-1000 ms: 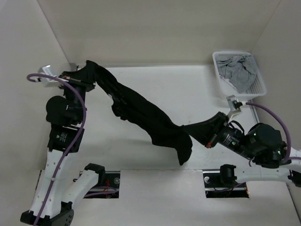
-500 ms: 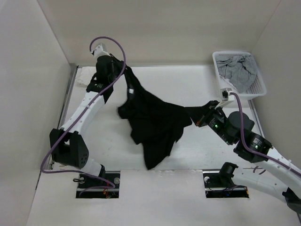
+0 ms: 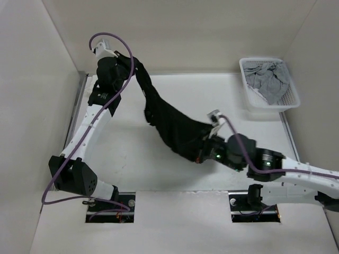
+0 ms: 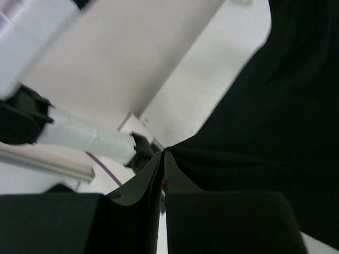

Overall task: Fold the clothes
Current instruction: Flatten the tank top out

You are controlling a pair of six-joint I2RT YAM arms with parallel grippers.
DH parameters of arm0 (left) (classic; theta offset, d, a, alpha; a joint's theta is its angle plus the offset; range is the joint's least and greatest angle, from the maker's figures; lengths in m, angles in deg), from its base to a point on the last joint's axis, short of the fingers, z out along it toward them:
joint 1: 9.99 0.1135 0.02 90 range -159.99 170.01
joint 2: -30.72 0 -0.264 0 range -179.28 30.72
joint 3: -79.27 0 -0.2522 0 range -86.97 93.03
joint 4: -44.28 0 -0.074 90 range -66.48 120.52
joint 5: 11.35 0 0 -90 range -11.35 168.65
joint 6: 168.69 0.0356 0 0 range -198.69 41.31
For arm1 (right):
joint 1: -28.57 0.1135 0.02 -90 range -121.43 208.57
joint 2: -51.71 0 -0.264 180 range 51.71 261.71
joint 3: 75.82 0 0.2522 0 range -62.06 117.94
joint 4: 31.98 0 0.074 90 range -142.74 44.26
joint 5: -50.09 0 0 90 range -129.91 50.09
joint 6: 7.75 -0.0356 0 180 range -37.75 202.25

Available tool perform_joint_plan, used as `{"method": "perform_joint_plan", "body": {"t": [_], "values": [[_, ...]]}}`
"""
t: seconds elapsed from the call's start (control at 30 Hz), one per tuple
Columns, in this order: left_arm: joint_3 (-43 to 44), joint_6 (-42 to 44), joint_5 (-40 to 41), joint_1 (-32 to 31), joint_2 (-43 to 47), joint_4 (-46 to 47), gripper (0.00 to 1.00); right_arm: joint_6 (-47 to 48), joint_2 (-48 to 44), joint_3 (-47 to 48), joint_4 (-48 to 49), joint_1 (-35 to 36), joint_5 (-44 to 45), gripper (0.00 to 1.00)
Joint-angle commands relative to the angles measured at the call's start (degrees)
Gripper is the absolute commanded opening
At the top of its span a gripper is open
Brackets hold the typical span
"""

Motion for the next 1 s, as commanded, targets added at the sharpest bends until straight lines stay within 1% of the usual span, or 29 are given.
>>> {"method": "perform_joint_plan", "body": {"t": [0.0, 0.03, 0.1, 0.13, 0.17, 0.2, 0.27, 0.3, 0.33, 0.4, 0.43, 0.47, 0.5, 0.53, 0.57, 0.6, 0.63, 0.67, 0.7, 0.73, 0.77, 0.83, 0.9, 0.97], "values": [[4.3, 0.8, -1.3, 1.7, -1.7, 2.2, 0.03, -3.4, 8.8, 1.1, 2.6, 2.5, -0.3, 0.11], [4.8, 1.3, -1.4, 2.1, -3.0, 2.2, 0.03, -5.3, 12.2, 0.3, 4.6, 2.6, -2.3, 0.16], [6.1, 2.7, -1.7, 2.9, -6.1, 2.2, 0.04, -7.4, 16.9, -0.9, 8.4, 2.8, -6.7, 0.29], [6.1, 3.1, -1.4, 3.4, -7.3, 2.2, 0.06, -7.8, 19.2, -1.7, 10.8, 3.0, -9.4, 0.40], [6.0, 3.5, -1.0, 3.8, -8.3, 2.6, 0.08, -7.7, 20.3, -2.2, 12.1, 3.0, -10.6, 0.47], [5.7, 3.7, -0.5, 4.3, -9.1, 2.8, 0.12, -7.4, 20.6, -3.0, 13.1, 2.9, -11.2, 0.53], [4.1, 3.5, 0.4, 5.3, -9.8, 2.2, 0.26, -7.0, 18.7, -7.0, 15.0, 0.8, -10.5, 0.58], [2.9, 3.5, 0.7, 5.3, -9.1, 2.2, 0.30, -6.7, 16.9, -9.5, 15.7, -1.9, -9.4, 0.59], [1.2, 3.5, 1.3, 5.3, -8.0, 2.2, 0.32, -6.6, 15.6, -12.0, 16.2, -4.6, -8.4, 0.54], [-4.2, 3.9, 4.1, 4.4, -3.9, 2.9, 0.35, -7.4, 13.4, -16.7, 15.2, -12.4, -6.4, 0.27], [-7.3, 4.2, 5.5, 3.1, -1.6, 3.2, 0.36, -7.5, 13.1, -19.0, 15.0, -16.1, -5.8, 0.15], [-10.8, 4.7, 7.0, 2.0, 0.9, 3.7, 0.36, -8.0, 13.2, -20.8, 14.8, -20.1, -5.8, 0.09], [-14.7, 4.8, 8.6, 0.7, 3.4, 4.1, 0.36, -8.1, 13.6, -22.3, 15.3, -23.8, -6.2, 0.08], [-18.6, 4.8, 10.0, -0.7, 5.9, 4.3, 0.36, -8.0, 14.4, -23.0, 15.7, -25.8, -6.5, 0.08], [-22.2, 4.6, 11.1, -2.1, 8.1, 4.4, 0.36, -7.7, 16.1, -23.3, 16.4, -28.3, -7.0, 0.10], [-25.8, 4.5, 11.9, -3.9, 10.0, 4.1, 0.36, -6.9, 18.0, -23.2, 16.5, -29.8, -6.8, 0.14], [-28.9, 4.7, 12.3, -5.7, 11.5, 3.6, 0.36, -5.7, 20.0, -22.6, 16.2, -30.8, -6.2, 0.22], [-31.8, 5.0, 12.4, -7.7, 12.8, 2.6, 0.36, -5.2, 21.3, -22.3, 15.8, -31.4, -5.1, 0.32], [-33.7, 4.8, 12.5, -9.2, 13.8, 1.2, 0.36, -4.9, 22.3, -22.4, 15.8, -31.8, -3.5, 0.45], [-36.2, 4.5, 12.5, -11.2, 14.9, -0.9, 0.36, -4.7, 22.9, -22.7, 15.6, -32.1, -2.1, 0.54], [-38.4, 4.3, 12.6, -13.2, 15.8, -3.2, 0.36, -4.8, 23.3, -23.2, 15.5, -32.5, -1.9, 0.58], [-43.1, 2.5, 14.2, -17.5, 18.0, -6.7, 0.37, -5.2, 24.0, -24.3, 15.7, -33.6, -2.5, 0.61], [-46.9, 0.8, 16.6, -21.4, 19.0, -9.1, 0.40, -5.0, 24.9, -24.5, 15.1, -34.5, -2.9, 0.61], [-49.3, -1.4, 18.8, -23.6, 18.1, -10.2, 0.43, -4.7, 26.2, -23.9, 14.3, -35.3, -2.6, 0.60]]}}
